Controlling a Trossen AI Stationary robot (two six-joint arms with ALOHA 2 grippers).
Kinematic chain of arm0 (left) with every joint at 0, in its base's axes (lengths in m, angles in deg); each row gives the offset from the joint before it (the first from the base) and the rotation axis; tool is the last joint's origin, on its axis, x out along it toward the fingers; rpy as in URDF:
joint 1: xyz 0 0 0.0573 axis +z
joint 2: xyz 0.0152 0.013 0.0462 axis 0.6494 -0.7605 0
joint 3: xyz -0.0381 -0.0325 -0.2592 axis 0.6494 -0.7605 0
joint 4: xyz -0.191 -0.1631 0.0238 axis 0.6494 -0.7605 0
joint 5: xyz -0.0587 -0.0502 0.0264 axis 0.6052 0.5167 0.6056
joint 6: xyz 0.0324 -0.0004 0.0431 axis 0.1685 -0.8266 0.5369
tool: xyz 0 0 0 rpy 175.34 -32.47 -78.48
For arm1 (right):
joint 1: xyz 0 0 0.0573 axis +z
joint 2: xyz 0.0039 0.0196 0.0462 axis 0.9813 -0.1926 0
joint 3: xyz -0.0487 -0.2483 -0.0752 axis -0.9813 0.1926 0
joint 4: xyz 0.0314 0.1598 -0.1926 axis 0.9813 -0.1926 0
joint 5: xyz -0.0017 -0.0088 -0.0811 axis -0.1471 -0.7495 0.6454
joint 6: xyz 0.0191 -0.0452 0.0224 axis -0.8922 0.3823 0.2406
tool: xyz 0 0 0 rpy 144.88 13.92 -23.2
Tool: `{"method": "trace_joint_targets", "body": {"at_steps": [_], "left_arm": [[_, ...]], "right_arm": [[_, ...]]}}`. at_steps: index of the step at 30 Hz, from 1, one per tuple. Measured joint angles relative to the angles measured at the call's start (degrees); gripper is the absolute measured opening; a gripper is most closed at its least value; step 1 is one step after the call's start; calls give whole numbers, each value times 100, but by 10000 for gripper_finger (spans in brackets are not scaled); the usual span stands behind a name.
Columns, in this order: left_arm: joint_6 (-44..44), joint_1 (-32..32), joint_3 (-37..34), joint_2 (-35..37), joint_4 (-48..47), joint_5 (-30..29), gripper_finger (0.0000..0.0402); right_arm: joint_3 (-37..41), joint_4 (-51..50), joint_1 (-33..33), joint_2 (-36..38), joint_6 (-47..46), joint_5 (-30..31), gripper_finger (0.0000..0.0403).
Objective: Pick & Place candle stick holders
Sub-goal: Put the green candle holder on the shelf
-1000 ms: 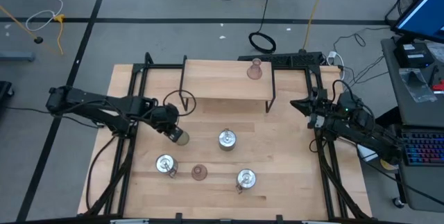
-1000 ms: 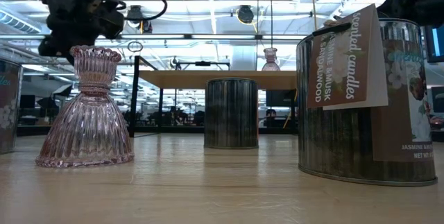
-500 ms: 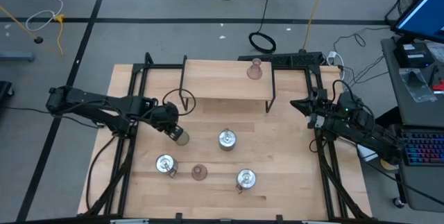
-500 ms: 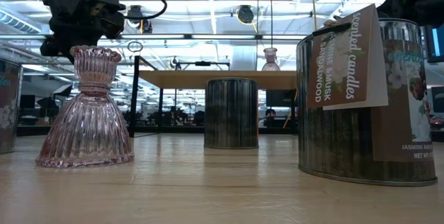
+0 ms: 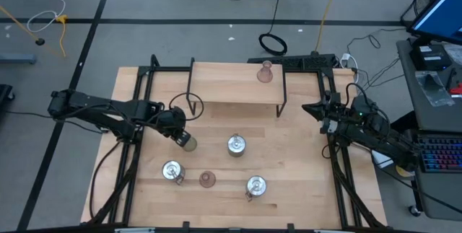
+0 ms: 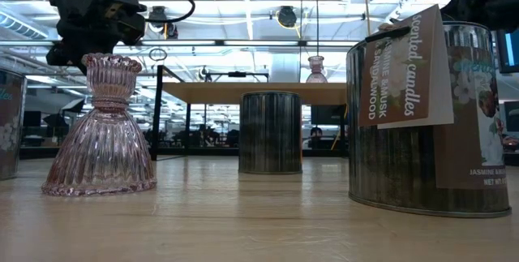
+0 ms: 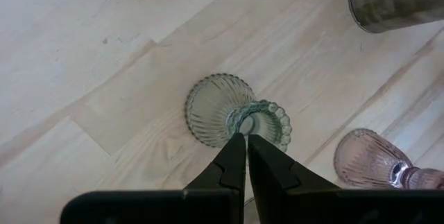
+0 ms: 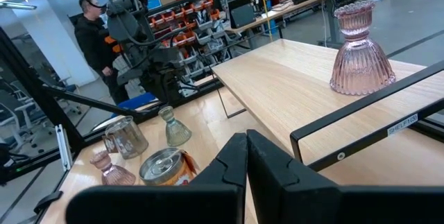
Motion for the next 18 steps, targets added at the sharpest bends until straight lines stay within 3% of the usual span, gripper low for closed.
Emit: {"method": "trace_joint_targets", "body": {"at_steps": [18], "left_arm": [[-37,0,0,0,0,-28,19]], "right_arm": [[-2,-2,0,0,0,-2,1]]}}
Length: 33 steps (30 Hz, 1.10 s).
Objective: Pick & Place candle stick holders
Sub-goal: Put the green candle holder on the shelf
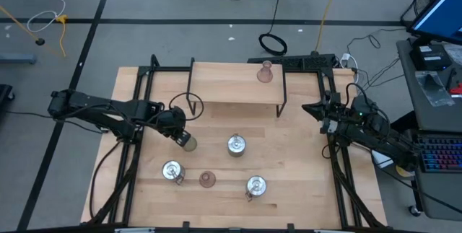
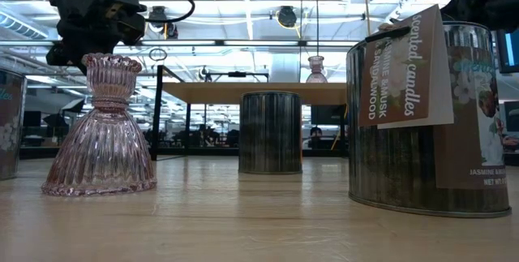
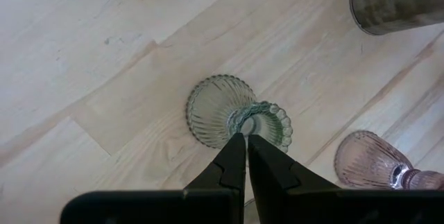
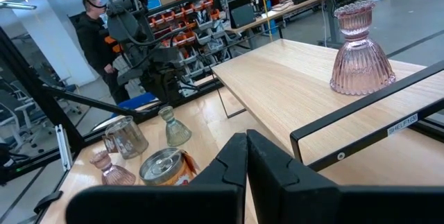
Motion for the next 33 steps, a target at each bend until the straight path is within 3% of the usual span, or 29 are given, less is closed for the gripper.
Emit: {"method": "trace_joint_targets", "body": {"at_steps": [11,23,33], "left_arm": [[-49,0,0,0,2,-46,27],[-127,0,-2,0,2,-264,139],[-64,0,-7,-461,-39,-263,161]], "right_arm": [[-2,-2,1,-2,0,1,1],[-2,-4,0,-2,0,0,1],[-2,-7,2,-2,-7,-2,0]]}}
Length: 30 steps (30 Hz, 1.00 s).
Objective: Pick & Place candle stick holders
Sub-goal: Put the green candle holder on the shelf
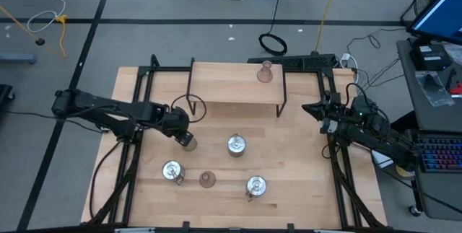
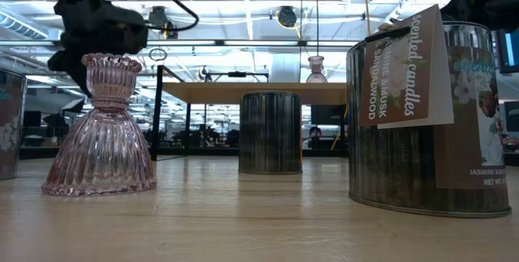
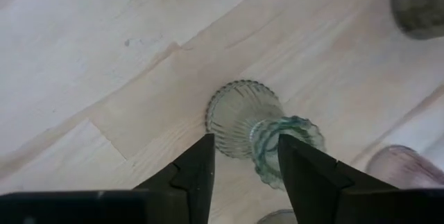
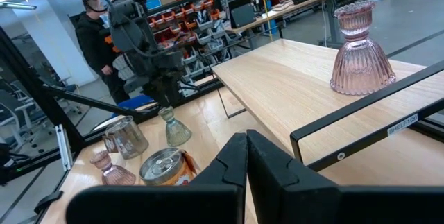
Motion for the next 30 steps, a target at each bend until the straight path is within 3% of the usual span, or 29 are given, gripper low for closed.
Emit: {"method": "trace_joint_targets", "body": {"at_steps": [18,21,27,30], "left_arm": [[-174,0,11,-556,13,162,156],[-236,0,11,-556,17,177,129],[-373,0,22,-545,33,226,33],[-374,0,22,-547,28,221,33]], "right_arm": [[0,0,-1,0,-14,0,0],[0,0,0,0,-14,2,0],[0,0,0,0,-14,2,0],[0,0,0,0,-14,2,0]]}}
